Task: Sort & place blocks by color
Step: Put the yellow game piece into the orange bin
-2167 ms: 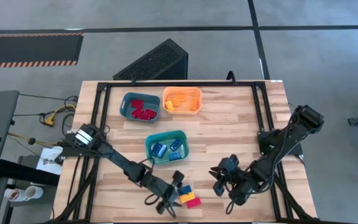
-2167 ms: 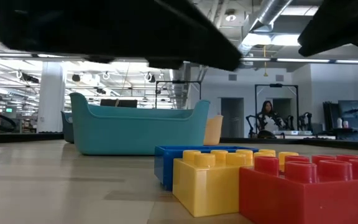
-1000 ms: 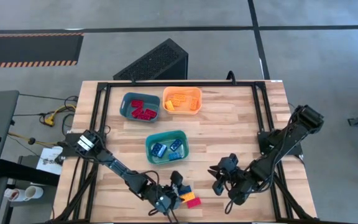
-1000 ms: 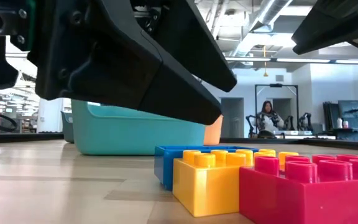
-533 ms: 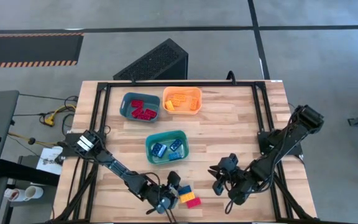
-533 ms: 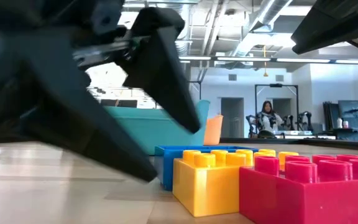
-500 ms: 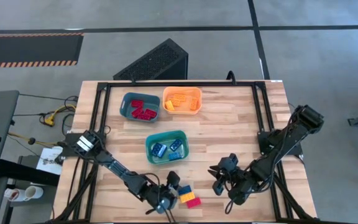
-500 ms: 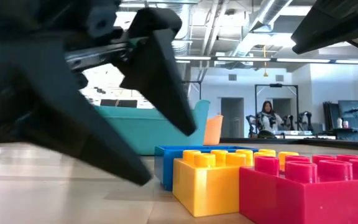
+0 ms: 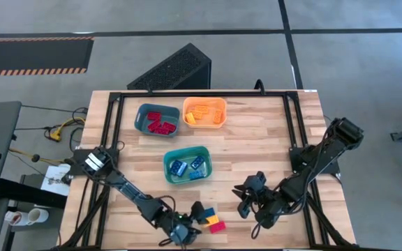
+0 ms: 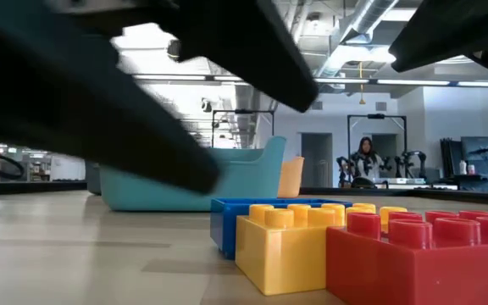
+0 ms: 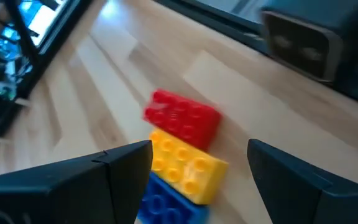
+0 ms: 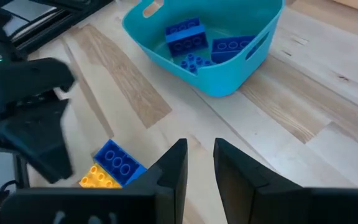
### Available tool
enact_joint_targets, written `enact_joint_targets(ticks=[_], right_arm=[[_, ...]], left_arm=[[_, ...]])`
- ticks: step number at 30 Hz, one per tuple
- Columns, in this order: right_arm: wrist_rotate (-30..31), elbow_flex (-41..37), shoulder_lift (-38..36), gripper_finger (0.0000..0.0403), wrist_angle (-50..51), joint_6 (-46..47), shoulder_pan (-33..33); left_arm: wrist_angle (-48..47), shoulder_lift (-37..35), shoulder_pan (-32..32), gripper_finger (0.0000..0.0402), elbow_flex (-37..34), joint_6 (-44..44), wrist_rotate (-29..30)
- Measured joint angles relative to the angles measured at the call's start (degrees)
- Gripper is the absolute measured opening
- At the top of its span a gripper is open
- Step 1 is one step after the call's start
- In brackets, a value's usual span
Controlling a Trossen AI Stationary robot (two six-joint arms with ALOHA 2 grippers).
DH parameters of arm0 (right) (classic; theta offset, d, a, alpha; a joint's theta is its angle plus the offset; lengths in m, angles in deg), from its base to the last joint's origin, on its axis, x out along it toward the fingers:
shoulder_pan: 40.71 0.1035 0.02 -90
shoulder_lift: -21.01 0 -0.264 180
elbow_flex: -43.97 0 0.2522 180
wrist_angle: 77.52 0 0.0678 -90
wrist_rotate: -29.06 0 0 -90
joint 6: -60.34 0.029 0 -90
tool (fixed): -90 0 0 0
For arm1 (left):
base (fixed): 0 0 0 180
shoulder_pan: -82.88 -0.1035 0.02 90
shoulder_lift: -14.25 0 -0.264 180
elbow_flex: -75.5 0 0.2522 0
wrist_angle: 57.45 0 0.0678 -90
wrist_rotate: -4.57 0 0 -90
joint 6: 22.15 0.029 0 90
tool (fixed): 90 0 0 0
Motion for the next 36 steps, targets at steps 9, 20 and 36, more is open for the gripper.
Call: enact_joint_targets(ticks=[9, 20, 36], right_arm=[[-0.02, 0.00, 0.00, 0.0101, -0.46, -0.35, 0.00], [-0.03, 0.00, 0.00, 0.0101, -0.35, -0.40, 0.00], [-0.24, -0.02, -0.02, 0.0101, -1.40, -0.35, 0.52]], left_arm=[[0.34, 0.00, -5.96, 0.0251, 0.00, -0.32, -6.78], [3.65, 2.55, -6.00, 0.0251, 0.20, 0.84, -6.37], [-13.10, -0.69, 0.68, 0.0251, 0.72, -2.22, -3.45]])
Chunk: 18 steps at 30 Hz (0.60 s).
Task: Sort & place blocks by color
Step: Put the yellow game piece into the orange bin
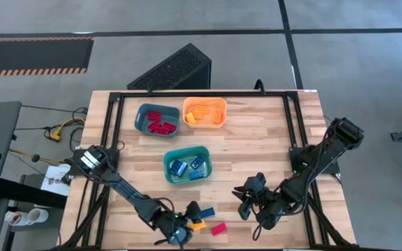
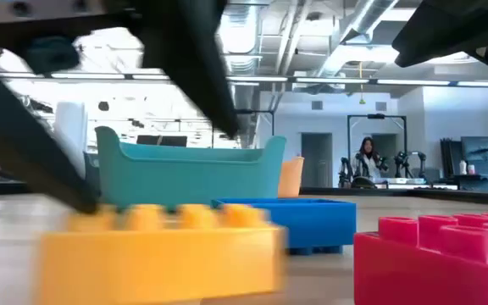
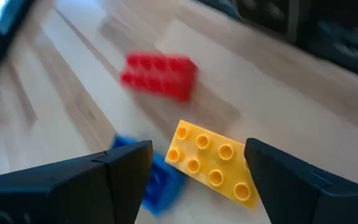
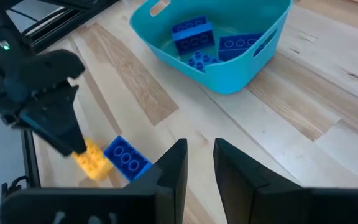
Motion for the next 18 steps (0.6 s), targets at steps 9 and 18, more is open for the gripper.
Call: enact_joint_targets(ticks=[9, 18], right_arm=[[-0.01, 0.00, 0.00, 0.0101, -0.91, 0.00, 0.00], [0.02, 0.00, 0.00, 0.0101, -1.92, 0.35, 0.81]], left_arm=[[-20.94, -8.01, 0.04, 0.0252, -2.02, -13.21, -3.02], [-13.72, -22.28, 0.40, 0.0252, -15.50, -31.43, -3.66]])
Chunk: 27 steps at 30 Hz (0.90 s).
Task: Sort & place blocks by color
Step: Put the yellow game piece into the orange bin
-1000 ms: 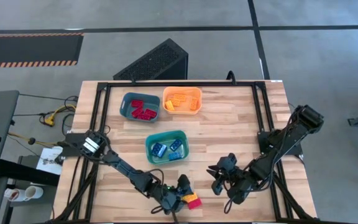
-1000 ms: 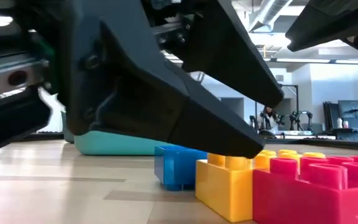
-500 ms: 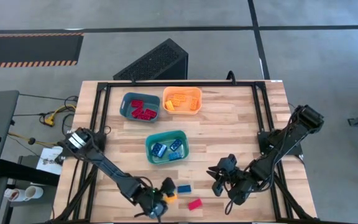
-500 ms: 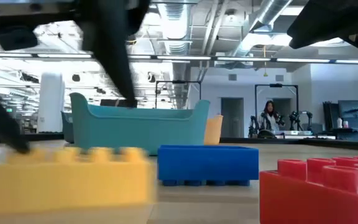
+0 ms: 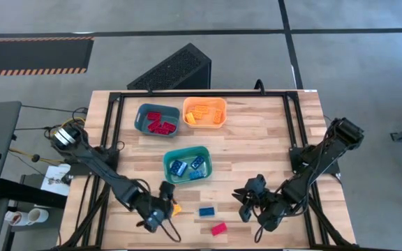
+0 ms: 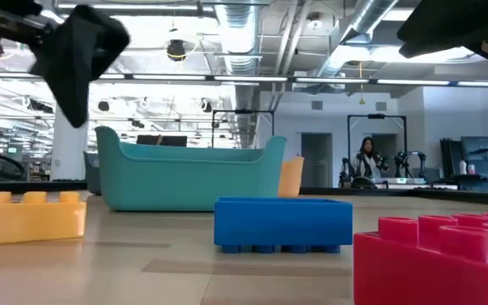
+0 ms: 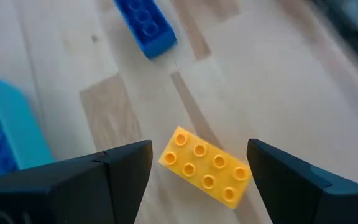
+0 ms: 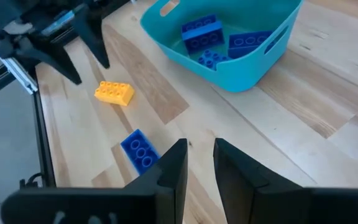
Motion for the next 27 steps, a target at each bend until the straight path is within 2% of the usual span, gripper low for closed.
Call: enact_joint_targets(ticks=[6, 8, 11, 16, 27], right_arm=[[0.06, 0.00, 0.00, 0.0101, 0.04, 0.06, -0.41], [0.06, 0.00, 0.00, 0.0101, 0.25, 0.05, -0.63], [0.15, 0.00, 0.00, 0.0101, 0.14, -0.13, -1.31], [0.17, -0.02, 0.00, 0.0101, 0.02, -0.35, -2.08], [0.14, -0.02, 0.00, 0.0101, 0.33, -0.37, -2.08]], left_arm=[[1.46, -7.50, -0.01, 0.0252, -6.55, -14.81, 2.41], [3.68, -7.60, -0.02, 0.0252, -8.28, -21.34, 4.73], [6.05, -6.66, -0.02, 0.0252, -9.87, -28.65, 4.62], [7.86, -4.02, 0.22, 0.0252, -10.21, -33.65, 3.91], [11.34, -3.15, 2.40, 0.0252, -10.11, -37.21, 4.28]])
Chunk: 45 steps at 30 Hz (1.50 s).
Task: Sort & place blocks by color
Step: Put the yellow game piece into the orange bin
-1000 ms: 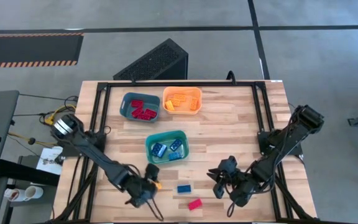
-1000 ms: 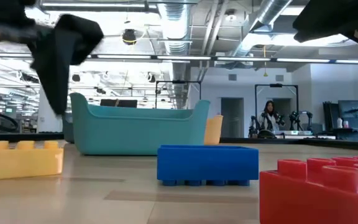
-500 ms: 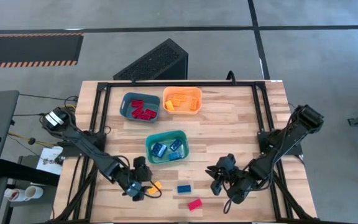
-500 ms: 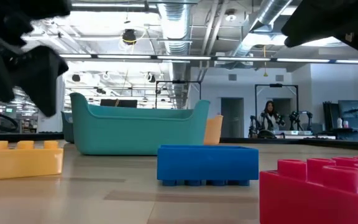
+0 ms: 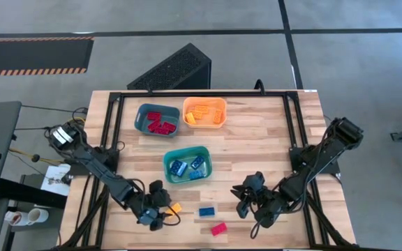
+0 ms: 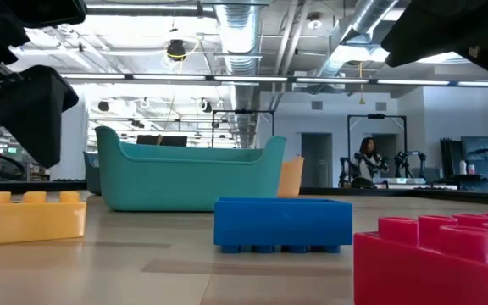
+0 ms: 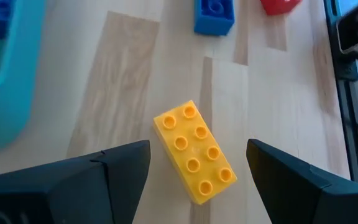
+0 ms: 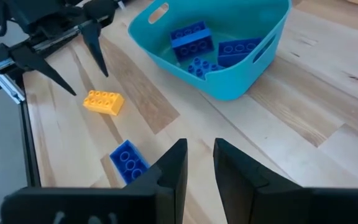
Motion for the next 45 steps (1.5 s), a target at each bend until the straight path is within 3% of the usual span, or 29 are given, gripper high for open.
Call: enact_joint_targets(ticks=[5, 21, 24, 26, 30, 38, 45], right_arm=[[0.02, 0.00, 0.00, 0.0101, 0.13, -0.01, -0.11], [0.06, 0.00, 0.09, 0.0101, -0.27, -0.02, -0.68], [0.10, 0.00, 0.10, 0.0101, -0.11, -0.36, -0.66], [0.19, 0.00, 0.11, 0.0101, -0.17, -1.14, -0.66], [0.37, 0.00, 0.11, 0.0101, -0.12, -1.40, -0.76], [0.50, 0.00, 0.13, 0.0101, -0.30, -1.51, -0.76], [0.93, 0.00, 0.13, 0.0101, 0.04, -1.66, -1.08]], left_arm=[[0.83, 1.61, 1.66, 0.0252, 0.06, -2.08, 3.10], [-6.18, 13.03, 1.40, 0.0251, 7.19, -1.11, 4.24], [-6.45, 13.60, 1.44, 0.0229, 7.23, 0.60, 4.47], [-6.12, 13.56, 1.34, 0.0193, 7.17, 2.34, 3.02], [-2.91, 12.28, 1.30, 0.0102, 6.91, 11.54, -0.65], [3.18, 4.90, 0.54, 0.0102, 6.79, 26.55, -1.72], [2.57, -7.95, -3.64, 0.0118, 6.47, 39.94, 9.76]])
